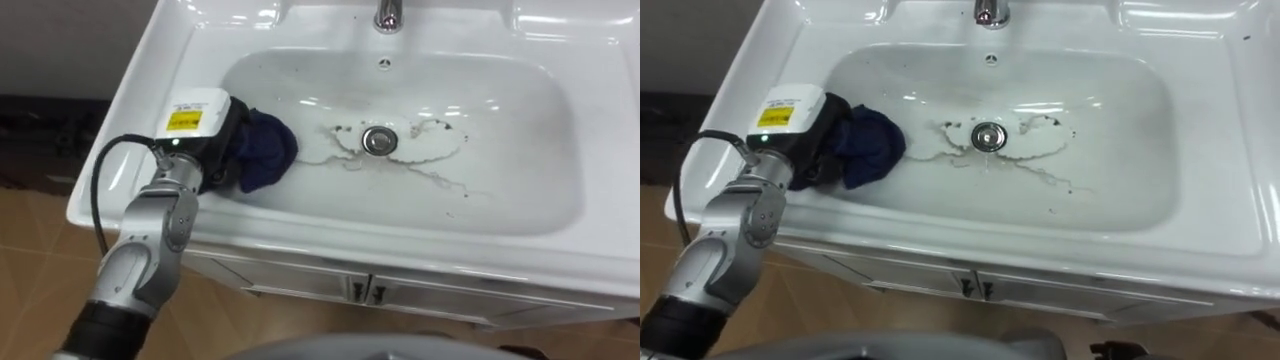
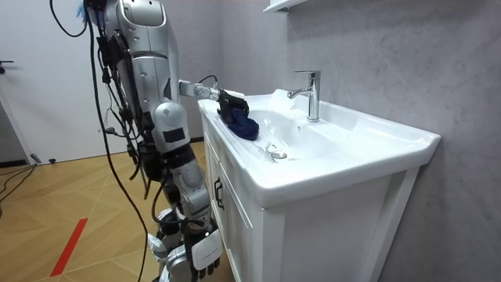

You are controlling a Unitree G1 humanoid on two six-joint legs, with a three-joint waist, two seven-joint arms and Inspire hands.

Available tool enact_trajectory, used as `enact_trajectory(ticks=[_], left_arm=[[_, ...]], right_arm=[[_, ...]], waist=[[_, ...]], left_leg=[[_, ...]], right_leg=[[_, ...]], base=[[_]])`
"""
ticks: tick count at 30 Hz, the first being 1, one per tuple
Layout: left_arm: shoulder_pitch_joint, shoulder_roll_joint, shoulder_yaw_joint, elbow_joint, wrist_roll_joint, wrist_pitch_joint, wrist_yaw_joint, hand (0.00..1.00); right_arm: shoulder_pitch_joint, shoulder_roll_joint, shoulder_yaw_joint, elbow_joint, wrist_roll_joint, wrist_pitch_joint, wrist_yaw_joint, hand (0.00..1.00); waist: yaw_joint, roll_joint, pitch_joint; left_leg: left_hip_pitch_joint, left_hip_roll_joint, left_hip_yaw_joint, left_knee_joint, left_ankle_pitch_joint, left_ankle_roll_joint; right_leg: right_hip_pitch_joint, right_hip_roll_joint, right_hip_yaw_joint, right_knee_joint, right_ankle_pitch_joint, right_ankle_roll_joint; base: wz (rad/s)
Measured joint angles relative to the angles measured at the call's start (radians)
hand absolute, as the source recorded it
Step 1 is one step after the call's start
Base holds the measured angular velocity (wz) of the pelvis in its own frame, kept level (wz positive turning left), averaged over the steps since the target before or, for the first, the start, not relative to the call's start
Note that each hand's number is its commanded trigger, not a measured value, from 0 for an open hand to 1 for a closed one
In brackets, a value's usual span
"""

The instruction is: Wipe basin

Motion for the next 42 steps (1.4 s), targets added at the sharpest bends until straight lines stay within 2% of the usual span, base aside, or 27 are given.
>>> enact_trajectory(ticks=[5, 14, 18, 22, 28, 31, 35, 37, 39, 42], left_arm=[[-0.005, 0.000, -0.005, 0.009, 0.006, -0.001, -0.040, 1.00], [-0.018, -0.002, -0.023, 0.009, 0.043, 0.003, -0.094, 1.00], [-0.025, -0.014, -0.049, 0.008, 0.043, 0.020, -0.111, 1.00], [-0.040, -0.015, -0.081, 0.007, 0.042, 0.033, -0.132, 1.00], [-0.100, -0.015, -0.126, 0.044, 0.041, 0.056, -0.189, 1.00], [-0.116, -0.017, -0.133, 0.074, 0.036, 0.060, -0.205, 1.00], [-0.156, -0.018, -0.144, 0.123, 0.023, 0.066, -0.217, 1.00], [-0.191, -0.034, -0.142, 0.178, 0.012, 0.066, -0.214, 1.00], [-0.258, -0.062, -0.140, 0.278, 0.011, 0.064, -0.200, 1.00], [-0.324, -0.079, -0.139, 0.369, -0.010, 0.060, -0.168, 1.00]], right_arm=[[-0.005, 0.000, -0.002, 0.005, 0.000, -0.004, -0.009, 0.00], [-0.009, 0.001, 0.000, 0.016, 0.007, -0.004, -0.032, 0.00], [-0.009, 0.003, 0.000, 0.022, 0.012, -0.003, -0.041, 0.00], [-0.003, 0.009, 0.000, 0.031, 0.046, -0.001, -0.053, 0.00], [-0.007, 0.007, -0.001, 0.040, 0.082, 0.005, -0.053, 0.00], [-0.008, 0.001, -0.004, 0.039, 0.082, 0.005, -0.037, 0.00], [-0.011, -0.008, -0.011, 0.031, 0.088, 0.009, -0.024, 0.00], [-0.012, -0.010, -0.027, 0.029, 0.090, 0.015, -0.024, 0.00], [-0.022, -0.011, -0.043, 0.038, 0.119, 0.019, -0.025, 0.00], [-0.032, -0.012, -0.052, 0.040, 0.137, 0.019, -0.025, 0.00]], waist=[[-0.024, 0.004, 0.0076], [-0.029, 0.013, 0.0067], [-0.031, 0.013, 0.0065], [-0.037, 0.014, 0.0055], [-0.072, 0.018, 0.0037], [-0.096, 0.032, -0.0041], [-0.115, 0.057, 0.0000], [-0.118, 0.062, 0.0017], [-0.119, 0.061, 0.0023], [-0.125, 0.061, 0.0025]], left_leg=[[-0.001, 0.000, 0.000, -0.004, 0.000, 0.000], [0.015, -0.001, 0.011, -0.016, 0.000, 0.001], [0.017, -0.001, 0.022, -0.017, 0.000, 0.001], [0.014, 0.000, 0.023, -0.017, 0.000, 0.001], [0.005, -0.001, 0.024, -0.016, 0.000, 0.001], [-0.002, -0.001, 0.026, -0.014, 0.000, 0.001], [-0.010, 0.002, 0.044, -0.015, 0.000, 0.001], [-0.012, 0.005, 0.052, -0.017, 0.000, 0.001], [-0.020, 0.005, 0.071, -0.016, 0.001, 0.001], [-0.040, 0.004, 0.097, -0.015, 0.002, 0.004]], right_leg=[[0.000, 0.002, 0.004, 0.000, 0.000, -0.001], [-0.003, 0.002, 0.026, -0.003, 0.000, 0.001], [-0.004, 0.001, 0.029, -0.004, -0.001, 0.001], [-0.002, 0.000, 0.027, -0.004, -0.001, 0.001], [-0.003, 0.000, 0.027, -0.006, -0.001, 0.002], [-0.021, 0.000, 0.030, -0.005, -0.002, 0.003], [-0.044, 0.000, 0.046, 0.007, -0.002, 0.002], [-0.057, -0.004, 0.056, 0.027, -0.007, 0.002], [-0.091, -0.004, 0.072, 0.060, -0.018, 0.001], [-0.136, -0.005, 0.090, 0.095, -0.026, -0.001]], base=[[0.00], [-0.05], [-0.05], [0.00], [0.03], [-0.02], [-0.12], [-0.16], [-0.20], [-0.27]])
